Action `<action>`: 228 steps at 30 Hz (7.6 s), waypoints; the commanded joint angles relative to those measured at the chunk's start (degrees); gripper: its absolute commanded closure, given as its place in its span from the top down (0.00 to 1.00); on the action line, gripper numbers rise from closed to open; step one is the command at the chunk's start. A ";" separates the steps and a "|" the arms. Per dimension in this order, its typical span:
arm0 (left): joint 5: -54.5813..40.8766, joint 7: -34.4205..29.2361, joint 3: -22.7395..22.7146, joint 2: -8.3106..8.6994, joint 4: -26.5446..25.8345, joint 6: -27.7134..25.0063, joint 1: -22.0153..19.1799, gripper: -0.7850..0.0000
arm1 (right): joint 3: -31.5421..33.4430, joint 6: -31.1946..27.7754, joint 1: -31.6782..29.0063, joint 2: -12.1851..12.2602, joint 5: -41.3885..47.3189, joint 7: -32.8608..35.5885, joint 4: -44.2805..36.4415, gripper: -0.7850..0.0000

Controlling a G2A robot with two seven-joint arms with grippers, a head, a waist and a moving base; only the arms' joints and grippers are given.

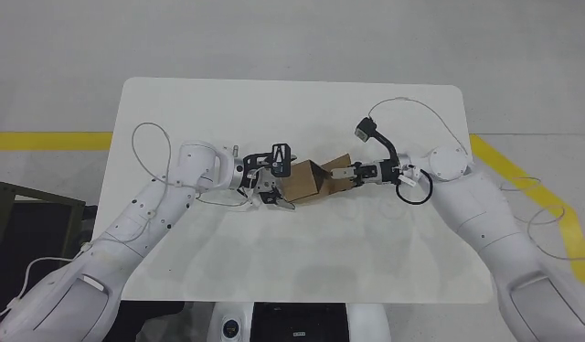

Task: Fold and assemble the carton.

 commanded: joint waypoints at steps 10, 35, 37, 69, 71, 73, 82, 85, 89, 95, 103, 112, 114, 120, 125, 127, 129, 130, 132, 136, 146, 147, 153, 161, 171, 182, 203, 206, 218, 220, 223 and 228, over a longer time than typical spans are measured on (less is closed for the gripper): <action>-0.79 0.05 -0.07 0.06 0.45 0.00 -0.55 1.00 | 1.00 -0.58 1.81 1.37 -3.29 -0.58 3.38 1.00; -13.06 -13.62 -3.77 0.37 -5.45 0.67 1.50 1.00 | 3.50 0.93 -0.86 3.37 -3.20 0.92 1.55 1.00; -15.86 -16.16 -4.39 0.60 -6.76 1.72 2.26 1.00 | 3.64 0.88 -0.95 3.37 -3.19 0.86 1.57 1.00; -14.92 -19.97 -4.53 0.19 -9.82 4.39 1.72 1.00 | 5.77 1.18 -2.50 3.23 -3.59 1.16 0.43 1.00; -14.21 -19.25 -4.24 -0.03 -9.14 4.78 1.43 1.00 | 5.92 1.19 -2.64 3.25 -3.67 1.18 0.32 1.00; -13.90 -18.79 -3.76 -0.34 -8.23 5.51 1.14 1.00 | 6.17 1.18 -2.84 3.30 -3.67 1.17 0.19 1.00; -16.60 -21.32 -4.23 -0.38 -9.56 5.97 1.90 1.00 | 7.22 1.42 -3.82 3.52 -3.82 1.41 -0.47 1.00; -17.31 -22.61 -5.06 -0.10 -10.88 6.02 2.27 1.00 | 7.50 1.45 -4.01 3.54 -3.93 1.43 -0.61 1.00; -18.04 -23.75 -5.87 0.16 -11.70 6.32 2.84 1.00 | 7.75 1.58 -4.17 3.51 -4.06 1.56 -0.88 1.00; -19.52 -25.31 -5.34 0.12 -12.85 6.13 3.73 1.00 | 8.05 1.77 -4.34 3.44 -4.34 1.71 -0.86 1.00; -18.17 -25.44 -3.67 -0.49 -12.07 6.59 3.44 1.00 | 8.52 2.04 -4.77 3.38 -4.42 1.82 -1.03 1.00; -14.50 -22.08 -1.74 -1.64 -9.24 7.59 2.00 1.00 | 8.84 2.06 -5.18 3.14 -3.81 1.88 -1.91 1.00; -14.33 -21.56 -1.38 -1.90 -8.71 7.72 1.70 1.00 | 8.89 2.08 -5.42 3.01 -2.68 2.06 -2.35 1.00; -13.71 -20.97 -0.97 -2.36 -7.47 7.83 1.14 1.00 | 9.27 2.53 -6.35 2.67 0.92 2.32 -2.52 1.00; -13.16 -20.65 -1.06 -2.52 -6.77 7.63 1.03 1.00 | 9.22 5.43 -6.36 2.68 -0.21 2.68 -0.87 1.00; -12.92 -20.61 -1.13 -2.54 -6.67 7.52 1.06 1.00 | 9.06 6.10 -6.44 2.68 -1.05 3.06 -0.49 1.00; -12.70 -20.61 -1.23 -2.55 -6.64 7.42 1.11 1.00 | 9.05 6.19 -6.65 2.62 -0.88 3.31 -0.30 1.00; -12.65 -20.59 -1.29 -2.56 -6.63 7.37 1.16 1.00 | 8.96 6.28 -6.73 2.57 -0.91 3.53 -0.13 1.00; -12.45 -20.63 -1.39 -2.56 -6.64 7.29 1.25 1.00 | 8.80 6.35 -6.80 2.42 -0.74 3.57 -0.01 1.00; -12.15 -20.67 -1.63 -2.56 -6.71 7.16 1.44 1.00 | 8.33 6.48 -6.79 1.99 -0.21 3.54 0.20 1.00; -11.97 -20.92 -2.16 -2.59 -7.08 6.61 1.69 1.00 | 9.02 4.09 -6.26 1.33 1.70 3.16 1.15 1.00; -12.02 -20.87 -2.22 -2.60 -7.15 6.57 1.72 1.00 | 9.28 3.80 -6.20 1.33 1.83 3.05 0.90 1.00; -12.28 -21.01 -2.62 -2.62 -7.35 6.52 1.86 1.00 | 10.07 3.60 -5.93 1.26 2.27 3.10 -0.97 1.00; -12.11 -21.14 -2.93 -2.67 -7.55 6.38 2.03 1.00 | 10.34 3.18 -6.02 0.69 4.26 2.48 -1.90 1.00; -12.21 -21.45 -3.13 -2.80 -7.56 6.14 2.12 1.00 | 9.56 2.20 -5.92 -0.43 6.27 2.18 -2.45 1.00; -11.93 -21.38 -3.36 -2.92 -7.48 5.99 2.24 1.00 | 8.68 1.61 -5.74 -1.64 8.02 1.59 -1.85 1.00; -11.76 -21.69 -3.97 -3.07 -6.87 5.65 2.16 1.00 | 8.36 2.89 -5.93 -2.02 3.23 2.87 1.03 0.47; -11.73 -21.66 -4.02 -3.10 -6.77 5.66 2.12 1.00 | 8.08 2.94 -5.71 -2.12 2.02 2.92 1.70 0.45; -11.49 -21.56 -4.15 -3.20 -6.67 5.45 2.25 1.00 | 7.59 3.47 -4.98 -2.31 -2.14 3.20 2.96 0.33; -11.43 -21.54 -4.21 -3.21 -6.70 5.56 2.31 1.00 | 7.69 3.36 -5.03 -2.34 -2.21 2.97 2.93 0.31; -11.36 -21.55 -4.30 -3.20 -6.80 5.55 2.43 1.00 | 7.80 3.38 -5.10 -2.39 -2.34 2.85 2.92 0.31; -11.32 -21.65 -4.47 -3.18 -6.99 5.51 2.60 1.00 | 7.93 3.36 -5.23 -2.46 -2.68 2.65 2.95 0.31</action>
